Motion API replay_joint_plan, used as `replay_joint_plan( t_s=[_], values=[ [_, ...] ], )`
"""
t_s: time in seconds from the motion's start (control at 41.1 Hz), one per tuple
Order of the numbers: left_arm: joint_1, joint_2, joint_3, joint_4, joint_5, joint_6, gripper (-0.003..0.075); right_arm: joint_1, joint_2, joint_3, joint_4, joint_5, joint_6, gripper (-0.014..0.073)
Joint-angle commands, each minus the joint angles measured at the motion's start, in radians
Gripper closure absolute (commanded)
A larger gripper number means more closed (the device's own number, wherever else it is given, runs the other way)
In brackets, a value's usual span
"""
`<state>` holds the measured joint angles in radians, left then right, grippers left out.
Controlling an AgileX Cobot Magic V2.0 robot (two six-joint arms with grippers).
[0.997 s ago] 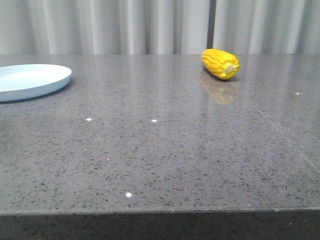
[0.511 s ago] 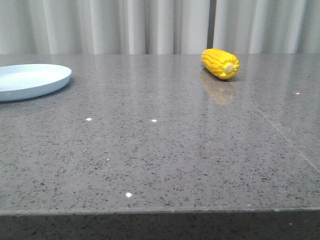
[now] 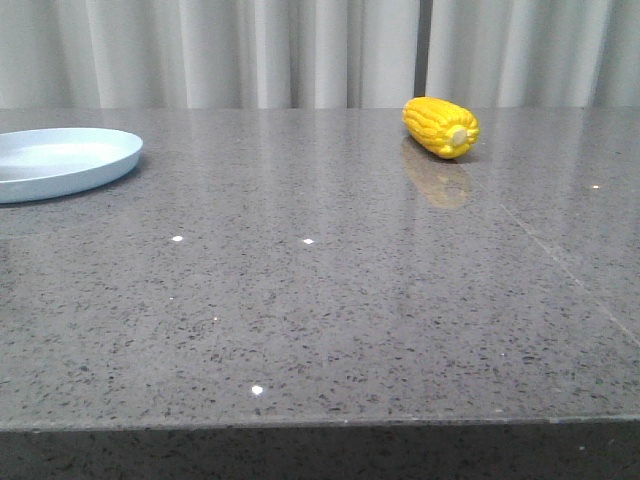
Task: Place corn on plate with both arms
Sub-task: 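Lower the left gripper to the light blue plate's rim and push it toward the corn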
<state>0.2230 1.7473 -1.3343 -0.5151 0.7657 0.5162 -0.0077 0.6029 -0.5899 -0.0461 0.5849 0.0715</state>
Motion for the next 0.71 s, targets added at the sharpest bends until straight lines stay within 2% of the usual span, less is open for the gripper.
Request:
replay_joint_plan(
  t_s=[0.0,0.365,0.584,0.681],
  values=[
    [-0.006,-0.029,-0.040,-0.039,-0.022,0.003,0.0276,-0.003,0.007,-0.034,-0.007,-0.065,-0.003,0.0094],
    [-0.008,-0.014,-0.041,-0.039,-0.011,0.005,0.0493,-0.003,0.007,-0.034,-0.007,-0.064,-0.003,0.0094],
    [-0.008,-0.014,-0.041,-0.025,0.013,0.005,0.0737,-0.003,0.007,-0.034,-0.007,-0.065,-0.003,0.0094],
    [-0.008,-0.014,-0.041,-0.020,0.018,0.005,0.0741,-0.003,0.007,-0.034,-0.007,-0.065,-0.003,0.0094]
  ],
)
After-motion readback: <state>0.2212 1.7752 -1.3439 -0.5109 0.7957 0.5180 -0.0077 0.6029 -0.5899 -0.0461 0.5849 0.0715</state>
